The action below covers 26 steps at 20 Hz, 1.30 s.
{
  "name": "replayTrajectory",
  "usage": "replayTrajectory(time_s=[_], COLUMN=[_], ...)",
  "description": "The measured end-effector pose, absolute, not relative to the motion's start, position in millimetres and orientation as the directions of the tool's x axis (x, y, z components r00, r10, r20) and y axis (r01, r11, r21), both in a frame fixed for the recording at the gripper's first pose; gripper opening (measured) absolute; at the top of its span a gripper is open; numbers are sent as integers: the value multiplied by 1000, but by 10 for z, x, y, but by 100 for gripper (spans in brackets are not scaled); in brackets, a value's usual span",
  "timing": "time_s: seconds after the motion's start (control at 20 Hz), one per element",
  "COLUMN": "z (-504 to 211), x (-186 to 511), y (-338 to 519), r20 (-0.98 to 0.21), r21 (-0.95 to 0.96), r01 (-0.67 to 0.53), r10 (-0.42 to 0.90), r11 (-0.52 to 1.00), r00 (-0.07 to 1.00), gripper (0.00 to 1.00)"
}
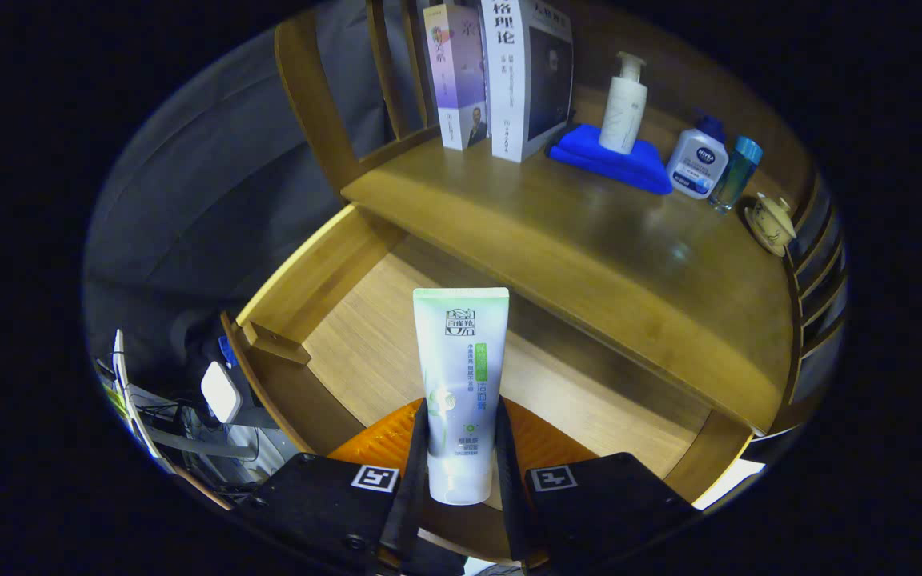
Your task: Pull open the drawer, take out the items inside it, and place them on the countertop above the cabinet.
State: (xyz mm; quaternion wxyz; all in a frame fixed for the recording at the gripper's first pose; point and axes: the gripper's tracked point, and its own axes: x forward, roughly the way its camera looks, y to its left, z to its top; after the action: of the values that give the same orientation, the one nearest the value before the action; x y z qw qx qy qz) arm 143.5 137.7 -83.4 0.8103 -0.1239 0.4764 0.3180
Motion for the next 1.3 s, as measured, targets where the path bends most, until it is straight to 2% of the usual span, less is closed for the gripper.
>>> replayTrajectory(time_s=[0.25, 0.65, 0.9, 1.3], z=[-398, -123, -186, -299], x=[1675, 2443, 2815, 3170], y=[1278, 1099, 1131, 1012], r20=[-798, -746, -743, -767], r21=[134, 172, 240, 231], r01=[-575, -409, -296, -216], r10=[432, 389, 372, 314], r11=[807, 896, 924, 949], r00=[420, 540, 557, 560], gripper=[45, 45, 45, 46])
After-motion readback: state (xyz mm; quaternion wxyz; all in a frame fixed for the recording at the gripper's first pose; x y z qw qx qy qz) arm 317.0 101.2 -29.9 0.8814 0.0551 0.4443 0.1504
